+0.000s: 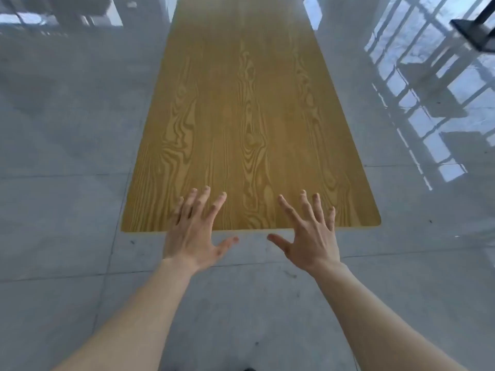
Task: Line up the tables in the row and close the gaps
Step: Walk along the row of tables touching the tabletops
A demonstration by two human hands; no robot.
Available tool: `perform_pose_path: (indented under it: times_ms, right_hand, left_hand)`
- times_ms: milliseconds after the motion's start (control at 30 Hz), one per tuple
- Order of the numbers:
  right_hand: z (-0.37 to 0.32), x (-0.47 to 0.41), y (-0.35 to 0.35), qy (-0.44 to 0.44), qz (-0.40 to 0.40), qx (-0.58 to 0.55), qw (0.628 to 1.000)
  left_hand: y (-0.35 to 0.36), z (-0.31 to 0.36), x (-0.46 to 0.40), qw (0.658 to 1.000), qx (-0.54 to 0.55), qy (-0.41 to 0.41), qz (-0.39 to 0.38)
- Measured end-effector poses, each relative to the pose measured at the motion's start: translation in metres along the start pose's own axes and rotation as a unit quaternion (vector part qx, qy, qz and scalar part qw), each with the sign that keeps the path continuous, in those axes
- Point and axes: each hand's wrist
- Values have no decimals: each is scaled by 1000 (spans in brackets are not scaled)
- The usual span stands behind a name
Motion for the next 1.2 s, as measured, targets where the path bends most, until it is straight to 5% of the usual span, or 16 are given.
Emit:
perform_pose_path:
  times_ms: [533, 1200]
  right_hand:
    - [13, -36, 25, -44, 47, 42, 997]
    - [44, -124, -2, -50, 16, 39, 998]
  left_hand:
    - [28, -12, -35, 999, -11, 34, 34]
    - [19, -4, -120, 1000, 0, 14, 20]
Point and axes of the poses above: each hand's wrist, its own x-axis away from the middle knuckle, its own y-axis out of the palm, z = x × y, and after that the axes turned 7 degrees about x, right-handed
